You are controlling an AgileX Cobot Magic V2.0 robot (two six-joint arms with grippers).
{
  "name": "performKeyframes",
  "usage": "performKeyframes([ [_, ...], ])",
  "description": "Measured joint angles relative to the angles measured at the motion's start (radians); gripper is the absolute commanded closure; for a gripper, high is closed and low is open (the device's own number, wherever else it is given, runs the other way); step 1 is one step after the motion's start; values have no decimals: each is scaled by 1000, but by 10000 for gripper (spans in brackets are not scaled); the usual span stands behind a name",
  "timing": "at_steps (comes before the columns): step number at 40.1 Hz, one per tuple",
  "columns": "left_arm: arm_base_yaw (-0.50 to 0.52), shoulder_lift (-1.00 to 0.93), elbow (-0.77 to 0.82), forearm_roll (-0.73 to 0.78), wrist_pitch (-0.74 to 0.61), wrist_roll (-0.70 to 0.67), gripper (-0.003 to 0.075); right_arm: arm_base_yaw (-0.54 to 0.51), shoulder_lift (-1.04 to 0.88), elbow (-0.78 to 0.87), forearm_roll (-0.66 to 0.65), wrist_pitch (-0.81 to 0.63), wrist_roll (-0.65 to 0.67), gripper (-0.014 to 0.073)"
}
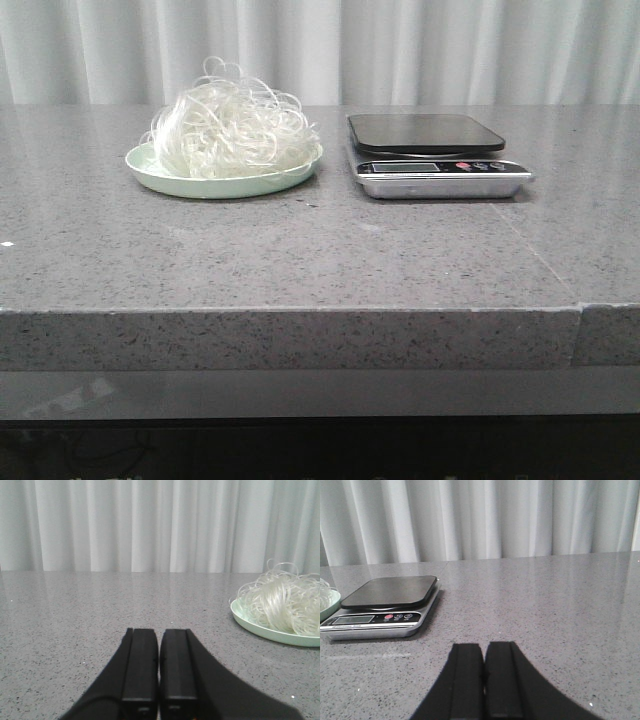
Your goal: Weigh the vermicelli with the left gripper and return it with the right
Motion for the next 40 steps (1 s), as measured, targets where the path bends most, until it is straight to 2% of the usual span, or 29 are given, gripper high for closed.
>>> performKeyframes([
  [31, 0, 0, 0, 0, 0, 0, 565, 0, 0, 0, 0, -7, 0, 436],
  [40, 0, 0, -4, 0, -48, 0, 565, 0, 0, -50, 0, 0, 0, 436],
])
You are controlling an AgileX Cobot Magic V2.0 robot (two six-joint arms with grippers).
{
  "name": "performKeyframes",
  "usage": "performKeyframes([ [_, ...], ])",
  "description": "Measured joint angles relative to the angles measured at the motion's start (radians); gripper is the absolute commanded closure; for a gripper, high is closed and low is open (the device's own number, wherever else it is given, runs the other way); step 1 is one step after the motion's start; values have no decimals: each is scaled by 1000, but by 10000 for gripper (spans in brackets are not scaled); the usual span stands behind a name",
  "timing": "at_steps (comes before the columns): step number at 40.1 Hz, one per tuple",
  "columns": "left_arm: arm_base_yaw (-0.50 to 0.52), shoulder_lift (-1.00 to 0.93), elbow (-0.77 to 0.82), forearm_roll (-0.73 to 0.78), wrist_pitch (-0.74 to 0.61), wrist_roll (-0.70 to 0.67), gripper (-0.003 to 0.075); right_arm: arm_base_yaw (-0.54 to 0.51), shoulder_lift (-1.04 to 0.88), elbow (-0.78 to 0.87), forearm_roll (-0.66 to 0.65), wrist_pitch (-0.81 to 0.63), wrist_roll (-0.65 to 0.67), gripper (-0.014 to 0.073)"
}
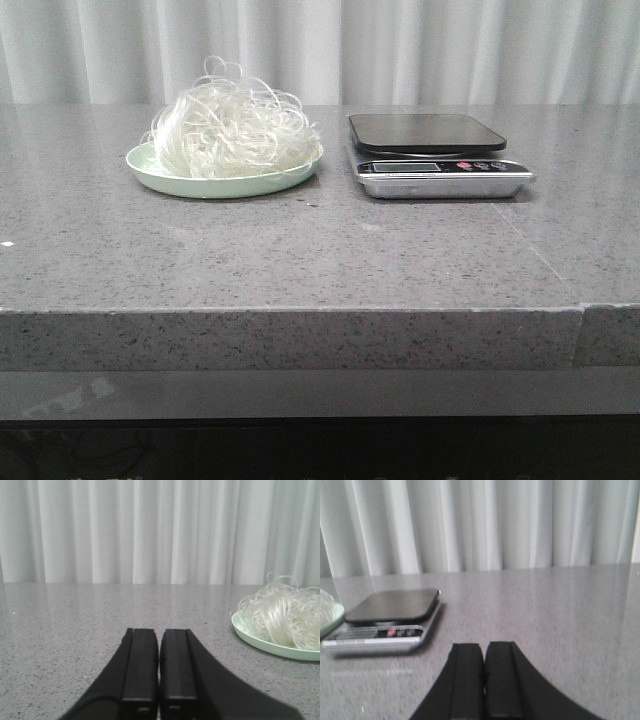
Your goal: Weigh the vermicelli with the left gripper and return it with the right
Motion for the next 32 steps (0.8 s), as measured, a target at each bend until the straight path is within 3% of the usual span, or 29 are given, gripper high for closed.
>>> performKeyframes([
  [8, 0, 0, -159, 2, 63, 0, 565, 0, 0, -173, 0, 111, 0, 436],
  [14, 0, 12, -354, 19, 215, 4, 565, 0, 18, -315, 0, 210, 0, 436],
  [25, 0, 176, -630, 39, 451, 4, 565, 0, 200, -549, 0, 401, 0, 436],
  [32, 0, 288, -710, 39, 552, 4, 565, 0, 333, -644, 0, 494, 0, 436],
])
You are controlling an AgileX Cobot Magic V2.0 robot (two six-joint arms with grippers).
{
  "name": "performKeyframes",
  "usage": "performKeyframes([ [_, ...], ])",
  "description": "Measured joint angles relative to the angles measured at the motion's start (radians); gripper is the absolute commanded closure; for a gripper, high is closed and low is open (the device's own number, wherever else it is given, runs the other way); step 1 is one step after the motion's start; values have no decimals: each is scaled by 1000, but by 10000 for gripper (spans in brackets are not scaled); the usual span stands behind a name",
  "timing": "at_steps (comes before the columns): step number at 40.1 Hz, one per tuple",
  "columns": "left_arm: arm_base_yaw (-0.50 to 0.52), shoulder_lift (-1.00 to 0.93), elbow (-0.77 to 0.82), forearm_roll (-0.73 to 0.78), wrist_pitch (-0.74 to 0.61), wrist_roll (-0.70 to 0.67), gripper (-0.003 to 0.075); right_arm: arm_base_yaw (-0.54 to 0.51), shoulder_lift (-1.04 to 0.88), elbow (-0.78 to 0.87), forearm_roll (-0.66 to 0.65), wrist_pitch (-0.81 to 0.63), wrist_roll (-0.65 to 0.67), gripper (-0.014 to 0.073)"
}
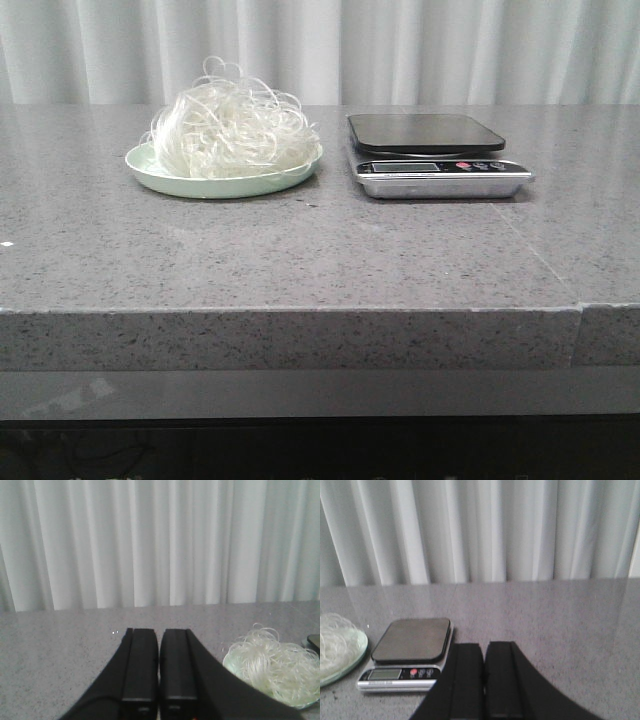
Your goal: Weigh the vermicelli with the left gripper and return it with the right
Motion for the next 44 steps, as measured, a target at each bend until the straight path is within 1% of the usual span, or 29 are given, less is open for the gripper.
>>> performKeyframes([
  [9, 0, 76, 0, 0, 63, 0, 565, 0, 130, -5, 0, 62, 0, 436],
  [13, 0, 91, 0, 0, 78, 0, 565, 0, 171, -5, 0, 69, 0, 436],
  [28, 0, 95, 2, 0, 83, 1, 565, 0, 237, -5, 0, 131, -2, 430],
  [31, 0, 95, 2, 0, 83, 1, 565, 0, 243, -5, 0, 138, -13, 372],
  [34, 0, 95, 2, 0, 83, 1, 565, 0, 246, -5, 0, 142, -18, 257],
  [37, 0, 95, 2, 0, 83, 2, 549, 0, 248, -5, 0, 144, -23, 158],
  [39, 0, 95, 2, 0, 83, 2, 513, 0, 248, -5, 0, 144, -23, 97],
  [41, 0, 95, 2, 0, 83, 2, 455, 0, 248, -5, 0, 146, -23, 68],
  [44, 0, 95, 2, -6, 83, 2, 335, 0, 248, -5, 0, 146, -23, 64],
])
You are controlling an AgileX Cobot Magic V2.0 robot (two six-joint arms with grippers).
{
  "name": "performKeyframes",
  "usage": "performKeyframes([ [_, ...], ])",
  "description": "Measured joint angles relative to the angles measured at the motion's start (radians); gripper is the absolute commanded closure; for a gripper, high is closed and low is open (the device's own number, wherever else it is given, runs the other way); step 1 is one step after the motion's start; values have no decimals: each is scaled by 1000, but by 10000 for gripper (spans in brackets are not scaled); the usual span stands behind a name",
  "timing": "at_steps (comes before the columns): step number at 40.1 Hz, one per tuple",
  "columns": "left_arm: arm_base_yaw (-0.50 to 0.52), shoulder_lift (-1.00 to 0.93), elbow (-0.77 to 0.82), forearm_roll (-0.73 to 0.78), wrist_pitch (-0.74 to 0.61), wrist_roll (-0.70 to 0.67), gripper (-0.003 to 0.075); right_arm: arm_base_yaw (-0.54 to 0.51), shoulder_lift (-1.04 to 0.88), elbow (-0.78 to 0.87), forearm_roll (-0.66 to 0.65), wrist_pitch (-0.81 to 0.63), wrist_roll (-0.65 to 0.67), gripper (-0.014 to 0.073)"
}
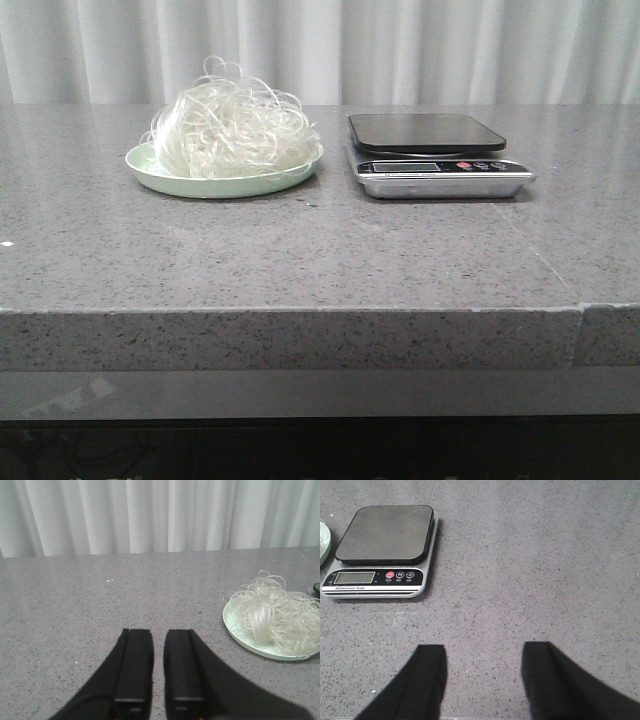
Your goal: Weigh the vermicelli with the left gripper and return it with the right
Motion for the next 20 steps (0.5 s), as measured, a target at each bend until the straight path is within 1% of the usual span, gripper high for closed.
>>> performKeyframes([
  [1, 0, 0, 0, 0, 0, 0, 292, 0, 0, 0, 0, 0, 0, 64],
  [3, 0, 0, 0, 0, 0, 0, 232, 0, 0, 0, 0, 0, 0, 64],
  [5, 0, 0, 0, -2, 0, 0, 204, 0, 0, 0, 0, 0, 0, 64],
  [10, 0, 0, 0, -9, 1, 0, 206, 0, 0, 0, 0, 0, -1, 64],
  [15, -8, 8, 0, -47, 1, 5, 206, 0, 0, 0, 0, 0, -1, 64],
  [20, -66, 63, 0, -64, 1, 39, 206, 0, 0, 0, 0, 2, -1, 64],
])
